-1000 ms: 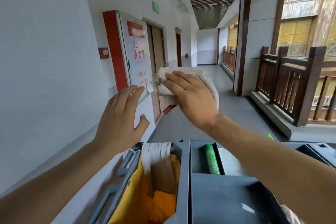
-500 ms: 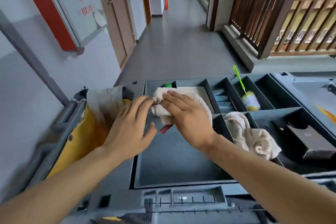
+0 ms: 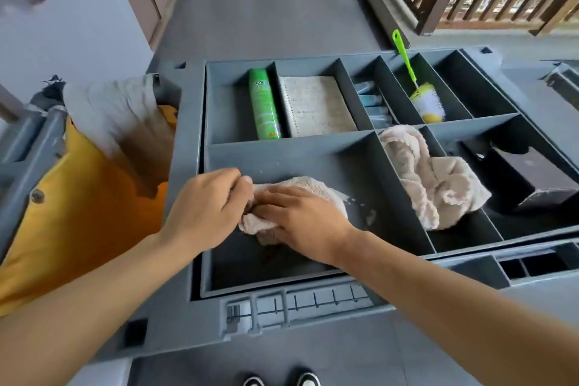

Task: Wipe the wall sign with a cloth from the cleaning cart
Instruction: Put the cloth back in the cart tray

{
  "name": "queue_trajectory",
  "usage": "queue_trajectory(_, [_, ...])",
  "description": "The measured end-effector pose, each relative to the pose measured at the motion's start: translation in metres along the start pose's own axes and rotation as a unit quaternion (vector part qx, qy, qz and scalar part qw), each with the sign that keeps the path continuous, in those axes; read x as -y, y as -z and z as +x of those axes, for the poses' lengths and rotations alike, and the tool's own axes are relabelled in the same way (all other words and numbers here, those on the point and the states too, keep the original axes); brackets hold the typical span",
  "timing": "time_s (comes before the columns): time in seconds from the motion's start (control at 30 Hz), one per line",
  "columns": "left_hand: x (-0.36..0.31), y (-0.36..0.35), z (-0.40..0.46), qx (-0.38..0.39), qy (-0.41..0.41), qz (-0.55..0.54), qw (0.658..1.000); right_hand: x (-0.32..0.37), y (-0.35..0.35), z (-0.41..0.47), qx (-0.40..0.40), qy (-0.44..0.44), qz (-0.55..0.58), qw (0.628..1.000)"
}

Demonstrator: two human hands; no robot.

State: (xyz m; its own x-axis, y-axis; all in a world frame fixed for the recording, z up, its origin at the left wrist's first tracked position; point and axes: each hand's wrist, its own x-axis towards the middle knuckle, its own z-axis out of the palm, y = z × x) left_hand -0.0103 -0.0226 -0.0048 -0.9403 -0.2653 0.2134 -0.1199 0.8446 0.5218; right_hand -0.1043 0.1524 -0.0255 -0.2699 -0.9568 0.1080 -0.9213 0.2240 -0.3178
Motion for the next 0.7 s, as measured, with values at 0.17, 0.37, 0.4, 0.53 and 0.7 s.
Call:
queue_trajectory(0.17, [0.003,-0.008,0.010,0.060,0.015,0.076,0.995,-0.003,0.009,-0.011,-0.030,-0.024,0.097,0.995])
queue_trajectory(0.37, [-0.004,-0.015,0.026,0.189,0.014,0.219,0.957,-0.047,0.024,-0.032,-0.059,-0.321,0.041,0.945])
queue_trajectory(0.4, [-0.007,-0.015,0.029,0.211,0.014,0.243,0.947,-0.052,0.023,-0.034,-0.020,-0.359,0.037,0.932])
queue_trajectory(0.53, [-0.010,-0.018,0.045,0.263,0.051,0.170,0.948,-0.065,0.018,-0.035,0.013,-0.397,0.103,0.912])
queue_trajectory(0.7, [-0.011,-0.020,0.050,0.316,0.132,0.042,0.939,-0.063,0.018,-0.036,-0.015,-0.380,0.189,0.905])
